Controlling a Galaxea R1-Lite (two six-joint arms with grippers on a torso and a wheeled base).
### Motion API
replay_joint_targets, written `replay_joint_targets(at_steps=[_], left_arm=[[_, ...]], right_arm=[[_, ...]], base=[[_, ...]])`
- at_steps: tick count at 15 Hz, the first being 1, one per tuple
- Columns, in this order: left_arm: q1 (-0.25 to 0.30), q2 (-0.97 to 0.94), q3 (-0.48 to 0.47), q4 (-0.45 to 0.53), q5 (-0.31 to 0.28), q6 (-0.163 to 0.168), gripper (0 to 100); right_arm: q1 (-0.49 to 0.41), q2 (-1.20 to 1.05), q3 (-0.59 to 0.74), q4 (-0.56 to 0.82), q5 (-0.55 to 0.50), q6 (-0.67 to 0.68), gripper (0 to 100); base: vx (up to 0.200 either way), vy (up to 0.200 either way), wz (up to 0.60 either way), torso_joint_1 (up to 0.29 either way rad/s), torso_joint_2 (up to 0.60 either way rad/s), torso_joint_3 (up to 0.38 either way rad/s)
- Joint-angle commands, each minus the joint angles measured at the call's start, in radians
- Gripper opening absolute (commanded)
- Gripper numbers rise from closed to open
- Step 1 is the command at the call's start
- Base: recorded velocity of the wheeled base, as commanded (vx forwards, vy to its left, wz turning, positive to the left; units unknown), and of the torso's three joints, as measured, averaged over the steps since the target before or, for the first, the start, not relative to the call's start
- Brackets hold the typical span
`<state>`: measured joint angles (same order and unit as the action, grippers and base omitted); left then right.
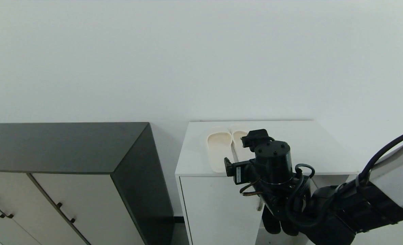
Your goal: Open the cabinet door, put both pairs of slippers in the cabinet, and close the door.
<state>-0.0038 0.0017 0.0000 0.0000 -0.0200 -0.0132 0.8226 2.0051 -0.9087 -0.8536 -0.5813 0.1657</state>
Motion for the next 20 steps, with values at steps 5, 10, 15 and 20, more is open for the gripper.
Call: replay_joint_targets(at_steps=[5,10,15,20], left_arm=[[0.001,0.0,0.0,0.0,0.0,0.001,0],[0.001,0.0,0.0,0.0,0.0,-0.001,0],[0.001,0.0,0.0,0.0,0.002,-0.002,0],[0.001,0.0,0.0,0.0,0.002,-0.002,0]], right_arm=[[-0.026,0.092,-0.105,0.004,0.009,-0.005,100],[-0.051,0.207,-0.276,0.028,0.021,-0.031,100],[-0.066,0.281,-0.387,0.096,0.021,-0.046,100],[-0.103,0.327,-0.458,0.102,0.021,-0.046,100]], base=[[0.04,0.0,0.0,0.0,0.0,0.0],[0.0,0.0,0.0,0.0,0.0,0.0],[0.0,0.0,0.0,0.0,0.0,0.0],[0.0,0.0,0.0,0.0,0.0,0.0]])
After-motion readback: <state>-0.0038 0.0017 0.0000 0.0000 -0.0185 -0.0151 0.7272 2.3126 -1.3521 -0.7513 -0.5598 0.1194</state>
